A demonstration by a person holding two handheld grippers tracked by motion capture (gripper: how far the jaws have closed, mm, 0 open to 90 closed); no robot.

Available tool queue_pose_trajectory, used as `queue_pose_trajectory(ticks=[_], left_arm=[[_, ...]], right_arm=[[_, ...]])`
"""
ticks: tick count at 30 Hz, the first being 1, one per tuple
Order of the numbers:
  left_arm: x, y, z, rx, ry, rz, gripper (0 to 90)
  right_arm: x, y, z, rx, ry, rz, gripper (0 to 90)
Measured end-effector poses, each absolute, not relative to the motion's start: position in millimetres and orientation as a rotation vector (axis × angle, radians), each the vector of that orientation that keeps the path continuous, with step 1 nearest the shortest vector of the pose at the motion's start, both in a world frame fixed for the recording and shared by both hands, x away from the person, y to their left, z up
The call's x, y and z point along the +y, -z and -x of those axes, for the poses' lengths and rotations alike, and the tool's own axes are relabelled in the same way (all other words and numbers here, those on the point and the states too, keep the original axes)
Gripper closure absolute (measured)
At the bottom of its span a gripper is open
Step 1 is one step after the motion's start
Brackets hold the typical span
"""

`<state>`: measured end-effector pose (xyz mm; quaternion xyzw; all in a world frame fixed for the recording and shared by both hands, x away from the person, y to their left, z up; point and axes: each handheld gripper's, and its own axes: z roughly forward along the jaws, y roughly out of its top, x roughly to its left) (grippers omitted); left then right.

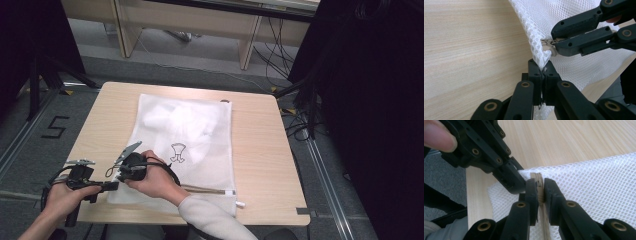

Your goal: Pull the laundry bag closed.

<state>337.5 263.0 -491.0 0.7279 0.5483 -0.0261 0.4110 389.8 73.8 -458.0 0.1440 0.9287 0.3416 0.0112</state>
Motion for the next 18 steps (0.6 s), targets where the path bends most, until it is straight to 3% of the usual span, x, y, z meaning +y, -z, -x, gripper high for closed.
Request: queue_pose_trajectory(ticks=[18], left_arm=[[263,490,-337,1.384,0.071,-1.837,86.9]], right_arm=[[62,468,-391,2.941,-1.006,-0.453,82.8]])
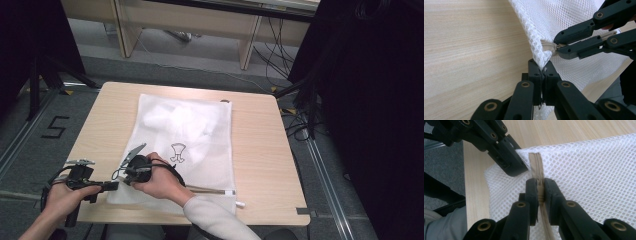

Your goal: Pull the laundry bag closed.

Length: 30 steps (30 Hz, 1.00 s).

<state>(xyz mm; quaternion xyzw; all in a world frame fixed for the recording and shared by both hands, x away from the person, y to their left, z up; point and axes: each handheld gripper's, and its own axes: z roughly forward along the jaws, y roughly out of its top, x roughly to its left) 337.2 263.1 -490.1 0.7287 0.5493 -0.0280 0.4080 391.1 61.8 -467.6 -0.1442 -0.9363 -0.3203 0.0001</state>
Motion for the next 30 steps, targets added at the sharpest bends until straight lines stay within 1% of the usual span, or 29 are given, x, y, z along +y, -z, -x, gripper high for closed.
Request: queue_pose_trajectory(ticks=[13,16,17,26,28,30], left_arm=[[264,489,-337,1.380,0.093,-1.825,86.9],[264,489,-337,1.383,0.072,-1.807,86.9],[265,488,-337,1.378,0.091,-1.819,86.8],[265,487,-337,1.377,0.078,-1.829,86.9],[264,487,-336,1.385,0.052,-1.818,86.9],[265,487,-337,1.381,0.059,-1.837,86.9]], right_arm=[[59,470,-390,-2.942,0.991,0.453,82.8],[58,472,-390,-2.946,0.984,0.449,82.8],[57,473,-391,-2.945,0.989,0.443,82.8],[51,476,-391,-2.949,0.946,0.458,82.9],[50,477,-391,-2.955,0.939,0.456,82.9],[49,477,-391,-2.957,0.929,0.462,82.9]])
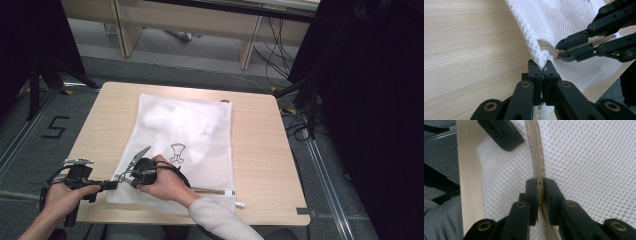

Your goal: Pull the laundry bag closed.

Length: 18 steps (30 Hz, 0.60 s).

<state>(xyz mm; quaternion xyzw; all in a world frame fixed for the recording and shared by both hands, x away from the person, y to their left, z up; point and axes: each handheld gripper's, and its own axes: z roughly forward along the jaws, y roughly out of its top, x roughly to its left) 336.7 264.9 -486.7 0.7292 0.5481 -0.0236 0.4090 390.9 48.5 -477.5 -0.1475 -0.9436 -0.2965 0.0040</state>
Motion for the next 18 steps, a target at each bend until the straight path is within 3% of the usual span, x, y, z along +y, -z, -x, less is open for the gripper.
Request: queue_pose_trajectory(ticks=[18], left_arm=[[264,488,-337,1.384,0.035,-1.861,86.9]], right_arm=[[32,476,-391,-2.958,0.900,0.490,83.0]])
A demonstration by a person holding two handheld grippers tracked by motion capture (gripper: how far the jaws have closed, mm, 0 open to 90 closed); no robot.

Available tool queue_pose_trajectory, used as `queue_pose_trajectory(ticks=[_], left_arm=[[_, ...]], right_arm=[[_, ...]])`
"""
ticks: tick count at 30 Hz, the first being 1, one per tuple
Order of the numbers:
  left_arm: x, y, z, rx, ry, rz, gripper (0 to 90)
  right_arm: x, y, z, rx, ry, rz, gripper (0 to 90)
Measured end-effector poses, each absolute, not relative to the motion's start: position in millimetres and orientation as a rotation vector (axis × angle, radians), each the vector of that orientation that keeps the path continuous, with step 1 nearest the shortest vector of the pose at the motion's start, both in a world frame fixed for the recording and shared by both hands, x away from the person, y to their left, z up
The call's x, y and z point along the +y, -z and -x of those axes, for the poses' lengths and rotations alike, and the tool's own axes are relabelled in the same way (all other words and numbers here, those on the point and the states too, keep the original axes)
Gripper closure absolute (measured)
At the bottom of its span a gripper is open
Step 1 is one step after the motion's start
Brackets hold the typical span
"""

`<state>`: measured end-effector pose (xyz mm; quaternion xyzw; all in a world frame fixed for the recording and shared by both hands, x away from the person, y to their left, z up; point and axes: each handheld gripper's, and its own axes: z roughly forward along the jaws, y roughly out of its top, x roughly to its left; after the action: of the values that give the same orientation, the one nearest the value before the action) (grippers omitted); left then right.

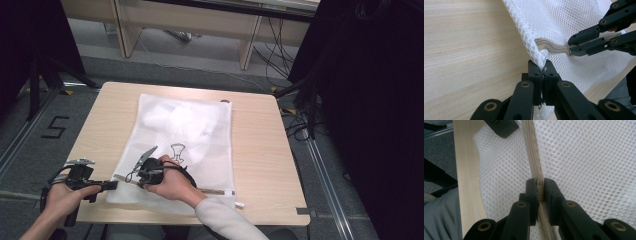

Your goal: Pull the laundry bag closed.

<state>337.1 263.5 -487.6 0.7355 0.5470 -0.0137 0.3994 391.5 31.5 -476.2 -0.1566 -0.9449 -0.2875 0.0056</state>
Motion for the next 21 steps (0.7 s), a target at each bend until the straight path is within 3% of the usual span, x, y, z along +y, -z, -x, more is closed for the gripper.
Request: queue_pose_trajectory(ticks=[21], left_arm=[[261,490,-337,1.397,0.020,-1.841,86.8]], right_arm=[[15,480,-393,-2.959,0.887,0.517,83.0]])
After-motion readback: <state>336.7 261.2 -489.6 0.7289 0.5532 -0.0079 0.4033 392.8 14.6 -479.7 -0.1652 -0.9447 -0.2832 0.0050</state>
